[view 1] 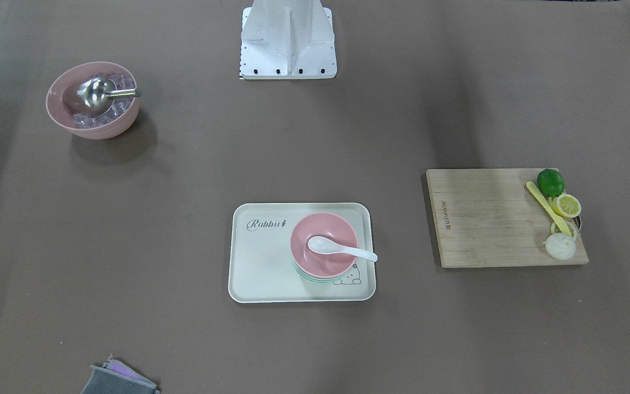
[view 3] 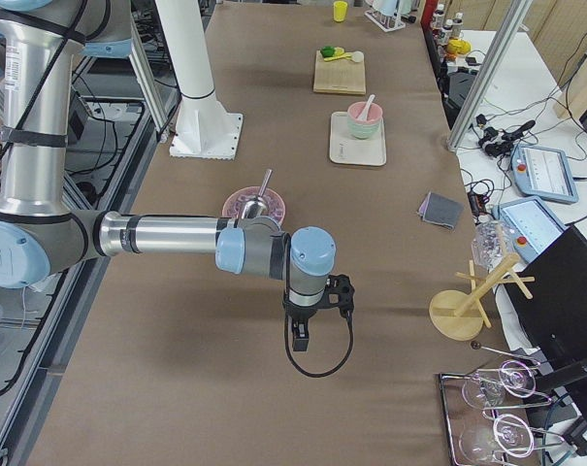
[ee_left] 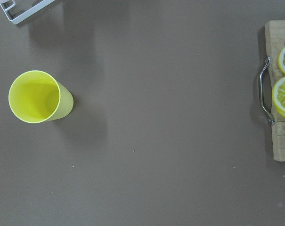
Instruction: Stack pink bowl on green and place spoon
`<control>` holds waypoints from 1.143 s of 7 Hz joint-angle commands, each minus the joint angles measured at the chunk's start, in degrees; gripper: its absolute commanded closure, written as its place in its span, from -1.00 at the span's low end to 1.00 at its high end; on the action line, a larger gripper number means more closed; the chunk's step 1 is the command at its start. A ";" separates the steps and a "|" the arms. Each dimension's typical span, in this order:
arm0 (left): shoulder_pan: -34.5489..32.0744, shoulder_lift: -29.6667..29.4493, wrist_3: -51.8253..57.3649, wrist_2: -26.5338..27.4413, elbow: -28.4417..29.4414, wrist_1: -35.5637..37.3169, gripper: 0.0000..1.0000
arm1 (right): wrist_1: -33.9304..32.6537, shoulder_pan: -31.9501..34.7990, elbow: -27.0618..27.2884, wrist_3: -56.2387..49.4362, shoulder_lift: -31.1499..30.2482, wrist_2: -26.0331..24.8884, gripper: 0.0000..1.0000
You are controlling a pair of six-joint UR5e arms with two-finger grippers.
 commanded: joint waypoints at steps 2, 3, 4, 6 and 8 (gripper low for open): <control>-0.01 0.01 -0.07 0.03 -0.13 0.03 -0.96 | 0.00 0.00 -0.22 0.01 -0.01 0.00 -1.00; -0.01 0.01 -0.07 0.12 -0.30 0.03 -0.96 | 0.09 0.00 -0.30 0.01 -0.01 0.00 -1.00; -0.01 0.01 -0.07 0.20 -0.39 0.03 -0.96 | 0.78 0.00 -0.57 0.01 -0.01 0.00 -1.00; 0.07 0.01 -0.07 0.20 -0.48 0.03 -0.96 | 1.84 0.00 -1.36 0.01 -0.01 0.00 -1.00; 0.07 -0.08 -0.16 0.38 -1.00 0.03 -0.96 | 1.76 0.00 -1.45 0.01 -0.01 0.00 -1.00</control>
